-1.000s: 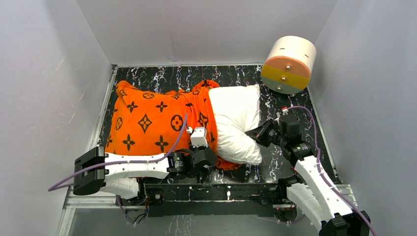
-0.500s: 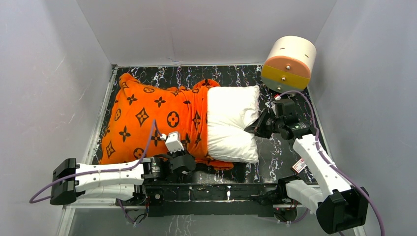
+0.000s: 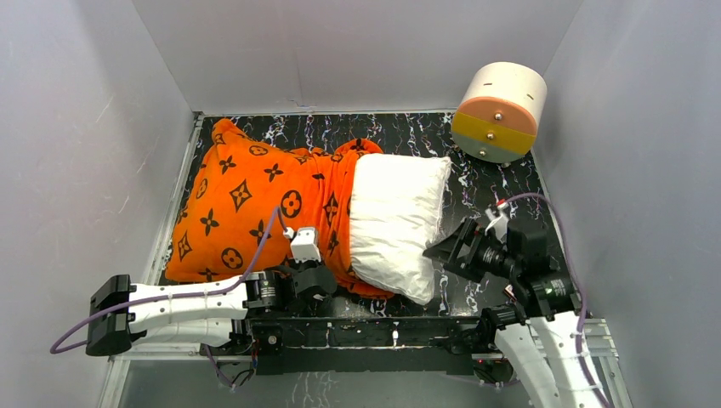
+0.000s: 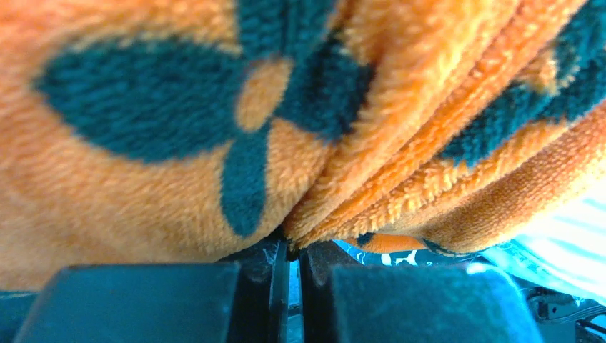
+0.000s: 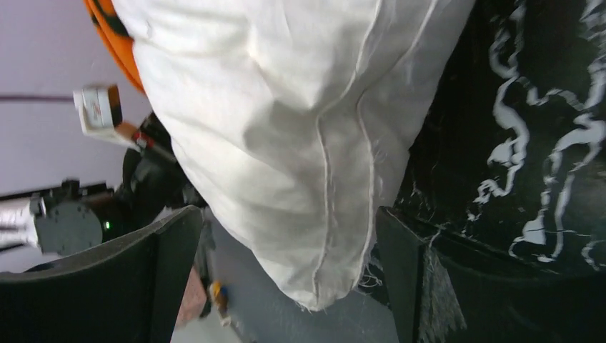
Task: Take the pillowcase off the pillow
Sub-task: Remove the pillow from the pillowcase.
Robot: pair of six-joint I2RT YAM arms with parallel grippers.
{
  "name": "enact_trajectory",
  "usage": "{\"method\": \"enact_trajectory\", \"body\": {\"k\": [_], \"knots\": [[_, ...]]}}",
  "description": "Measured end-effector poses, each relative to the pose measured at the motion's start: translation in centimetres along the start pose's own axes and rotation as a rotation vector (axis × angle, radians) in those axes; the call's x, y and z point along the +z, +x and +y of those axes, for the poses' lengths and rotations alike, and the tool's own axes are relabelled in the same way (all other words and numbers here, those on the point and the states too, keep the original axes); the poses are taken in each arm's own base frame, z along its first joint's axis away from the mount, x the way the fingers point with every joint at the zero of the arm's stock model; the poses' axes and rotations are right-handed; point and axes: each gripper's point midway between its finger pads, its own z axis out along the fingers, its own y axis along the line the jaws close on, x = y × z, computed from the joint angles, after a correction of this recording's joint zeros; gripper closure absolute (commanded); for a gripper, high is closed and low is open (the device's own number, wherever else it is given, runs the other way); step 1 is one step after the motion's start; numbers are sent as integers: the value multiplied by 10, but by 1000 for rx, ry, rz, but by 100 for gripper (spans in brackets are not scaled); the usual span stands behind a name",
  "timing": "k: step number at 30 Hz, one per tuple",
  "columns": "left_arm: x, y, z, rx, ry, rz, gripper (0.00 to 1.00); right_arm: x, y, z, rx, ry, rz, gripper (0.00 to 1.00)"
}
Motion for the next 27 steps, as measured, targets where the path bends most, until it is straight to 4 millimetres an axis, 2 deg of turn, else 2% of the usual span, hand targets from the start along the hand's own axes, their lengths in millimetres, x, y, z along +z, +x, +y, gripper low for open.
{"method": "enact_trajectory", "body": {"k": [2,4,6,8,10,12,13,16,19,21,24,26,27], "knots": [[2,2,-1,18,3,5,100,5,24,-1,31,-94,71,1],[3,4,-2,35,4,12,100,15,46,-12,96,-127,173,1],[4,4,-2,48,6,15,100,19,58,-19,137,-124,239,1],[4,4,-3,60,9,15,100,19,59,-12,129,-161,273,5],[4,3,-3,71,12,14,100,23,57,-11,129,-169,295,29],[3,2,-5,84,12,14,100,30,54,-14,133,-154,312,83],[4,1,-6,88,9,15,100,35,52,-16,136,-144,316,99],[3,0,-8,97,-11,20,100,46,41,-21,153,-95,298,100],[2,-4,-5,78,-61,16,100,50,14,-21,130,3,196,100],[0,-9,-2,34,-103,3,100,44,-13,-13,86,61,90,100],[-5,-19,7,-73,-180,-31,100,23,-62,6,-9,155,-100,100],[-10,-25,15,-153,-209,-60,100,12,-83,12,-58,201,-187,100],[-14,-26,20,-194,-210,-66,100,9,-88,12,-72,215,-204,100]]}}
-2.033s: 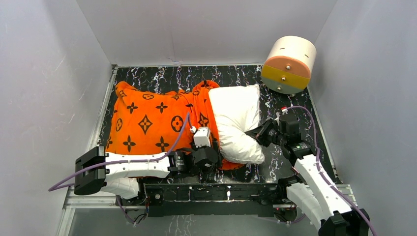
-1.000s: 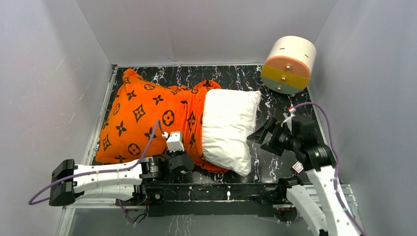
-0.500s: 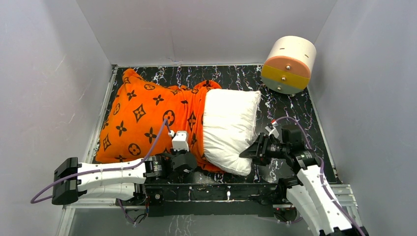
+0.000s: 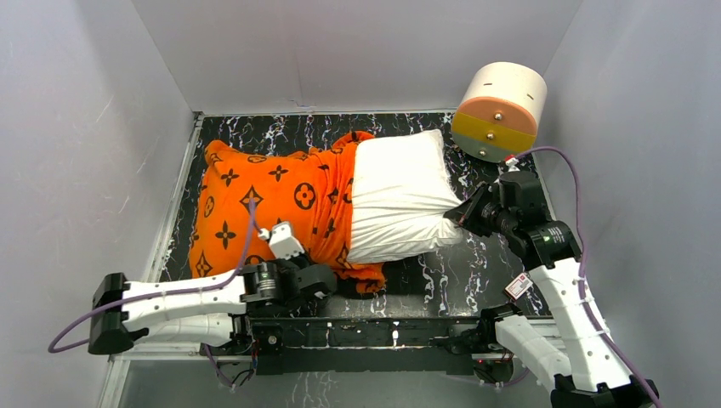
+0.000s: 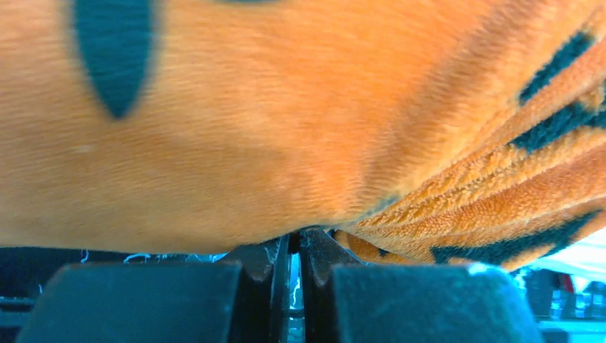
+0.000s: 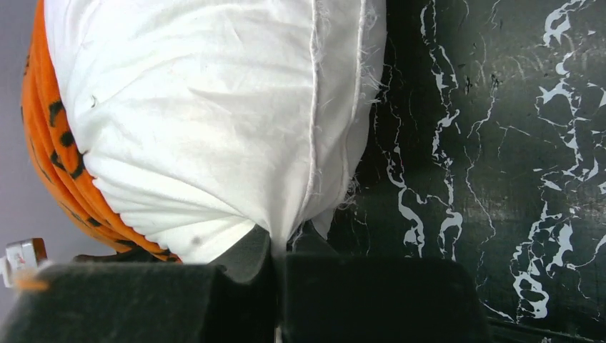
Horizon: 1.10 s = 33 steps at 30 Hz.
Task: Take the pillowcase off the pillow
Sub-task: Remove the pillow from the pillowcase.
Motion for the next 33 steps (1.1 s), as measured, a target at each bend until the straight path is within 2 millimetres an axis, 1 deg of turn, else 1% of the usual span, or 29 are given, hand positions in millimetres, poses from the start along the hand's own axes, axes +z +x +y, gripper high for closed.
{"method": "enact_trajectory", "body": {"k": [2,4,7,8,10,12,14,15,16,19,21,22,24,26,27,30,32,33], "knots": [[-6,-5,8,-65,17,0,100,0,0,-2,-17,12,8,100],[-12,-12,15,-110,50,-4,100,4,9,0,-14,-5,65,100],[-16,-17,20,-71,93,-13,100,17,24,2,10,-50,145,100],[-16,-17,19,-35,110,-13,89,22,29,1,22,-61,167,100],[-16,-15,13,51,144,-5,59,29,37,-2,51,-78,192,100],[-16,-8,2,143,187,19,35,34,41,-4,75,-91,205,100],[-16,1,-9,224,224,51,19,38,43,-4,96,-109,211,100],[-17,7,-18,263,247,77,12,39,44,-4,104,-116,216,100],[-19,12,-27,297,274,104,7,40,45,-3,112,-123,220,100],[-32,32,-56,364,402,211,3,43,43,0,122,-141,219,100],[-44,44,-71,370,498,281,2,44,44,1,134,-150,222,100],[-49,48,-77,359,539,307,2,45,45,1,139,-153,225,100],[-56,55,-83,324,592,344,2,46,46,1,145,-159,226,100],[-56,61,-78,263,601,366,2,46,47,1,150,-167,224,100],[-53,64,-73,229,586,371,2,46,47,1,156,-168,226,100],[-37,71,-57,119,532,356,2,46,47,3,161,-177,227,100],[-27,71,-51,70,503,323,2,45,47,4,161,-182,226,100],[-22,69,-52,53,495,300,2,44,47,5,160,-184,224,100]]}}
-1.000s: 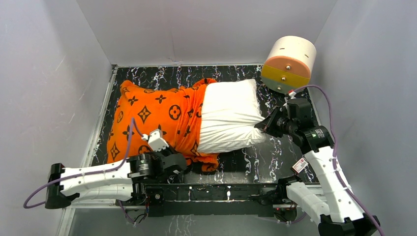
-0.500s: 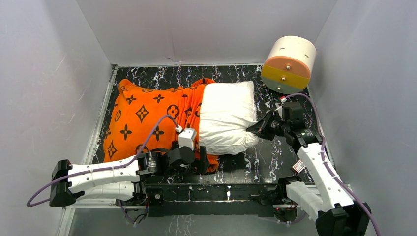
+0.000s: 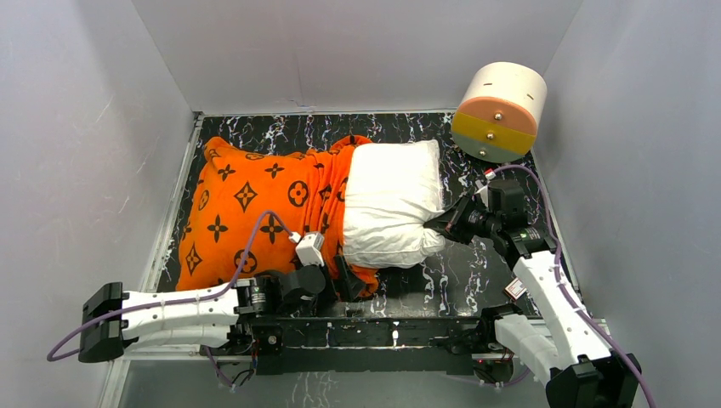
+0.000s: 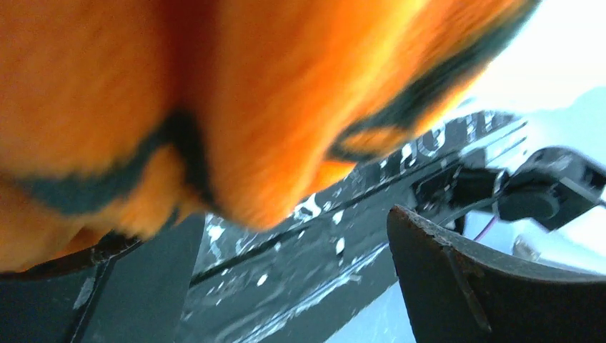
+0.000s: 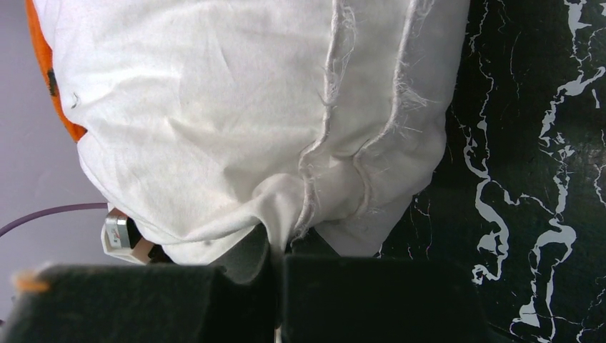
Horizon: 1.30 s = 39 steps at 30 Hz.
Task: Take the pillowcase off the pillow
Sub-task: Remove the pillow from the pillowcase.
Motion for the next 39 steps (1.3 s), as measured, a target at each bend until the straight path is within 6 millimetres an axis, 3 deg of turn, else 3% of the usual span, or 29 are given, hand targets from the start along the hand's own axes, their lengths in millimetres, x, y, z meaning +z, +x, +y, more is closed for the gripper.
{"method": "enact_trajectory", "body": {"k": [4,6,7,12,14,18,23,29,33,34,39], "knots": [[16,-19,-15,-9,24,-112,2,-2,2,0,1,-8,-7,100],[24,-24,-15,5,-1,-149,8,-3,3,0,6,-12,-10,100],[29,-26,-13,15,-22,-167,16,-2,3,-1,10,-13,-10,100],[45,-27,8,68,-170,-198,89,-2,4,-6,19,-3,-17,100],[45,-26,21,77,-260,-190,100,-2,2,-8,17,13,-31,100],[29,-25,49,26,-424,-186,100,-8,-6,-14,0,82,-76,100],[-4,-29,92,-196,-590,-266,100,-17,-21,-17,-27,182,-133,100],[-35,-40,109,-447,-565,-353,100,-17,-16,-28,-8,237,-113,100],[-46,-47,109,-500,-535,-381,100,-21,-16,-27,-4,234,-124,100],[-46,-49,109,-481,-529,-381,100,-24,-15,-25,-9,225,-132,97],[-44,-52,97,-258,-478,-327,100,-46,-12,0,-116,82,-191,52]]}}
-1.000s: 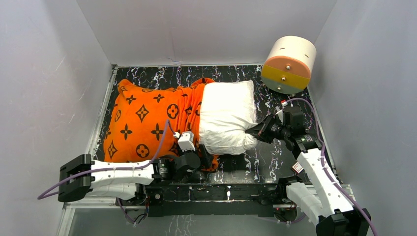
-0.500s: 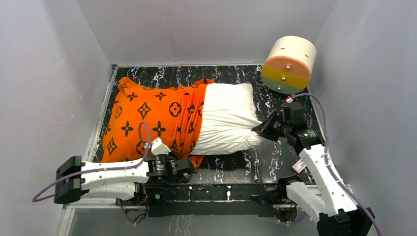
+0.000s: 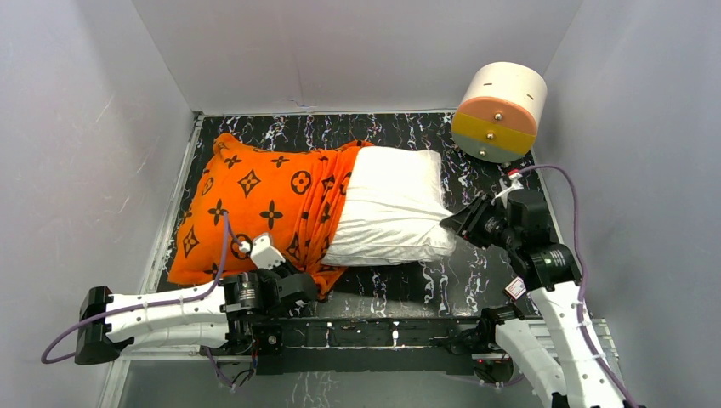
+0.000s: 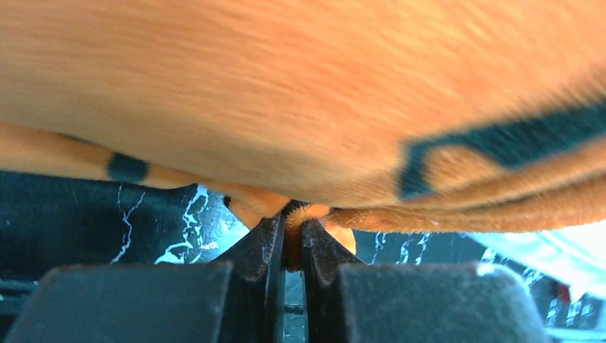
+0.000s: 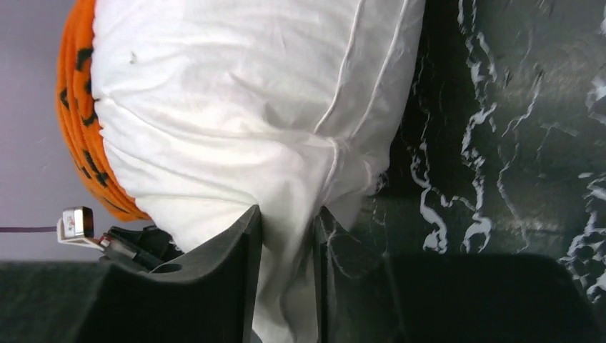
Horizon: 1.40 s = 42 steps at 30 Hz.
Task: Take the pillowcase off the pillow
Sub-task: Remove the pillow from the pillowcase.
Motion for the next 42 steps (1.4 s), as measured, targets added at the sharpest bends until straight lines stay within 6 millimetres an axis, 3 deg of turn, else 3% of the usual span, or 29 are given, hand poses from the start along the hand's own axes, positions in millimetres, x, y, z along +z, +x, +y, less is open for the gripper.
{"method": "enact_trajectory", "body": {"k": [3,6,9,12,16,18,21,25,30,33,37,42], "knots": [[2,4,-5,109,36,4,100,-9,-15,11,-50,-40,-58,41],[9,10,-7,188,36,2,100,-10,-33,39,-86,-138,-81,28],[16,19,-7,262,14,9,100,2,-44,60,-109,-183,-40,21],[21,28,-5,322,-11,28,99,22,-50,81,-164,-192,23,20],[23,35,-5,357,-20,51,69,59,-25,107,-273,-203,155,19],[22,36,-4,367,-19,62,56,76,-2,112,-321,-215,215,28],[15,35,-9,383,-3,89,39,111,39,89,-342,-184,289,41],[-11,24,-45,393,99,132,25,137,78,36,-238,-137,321,43],[-52,-7,-99,382,264,123,5,130,102,12,-150,-227,262,42],[-63,-28,-117,401,300,65,2,127,107,8,-119,-263,239,42],[-56,-47,-124,497,235,-41,2,126,105,12,-96,-280,222,42],[-19,-55,-115,660,29,-98,2,129,101,15,-75,-256,221,42]]}}
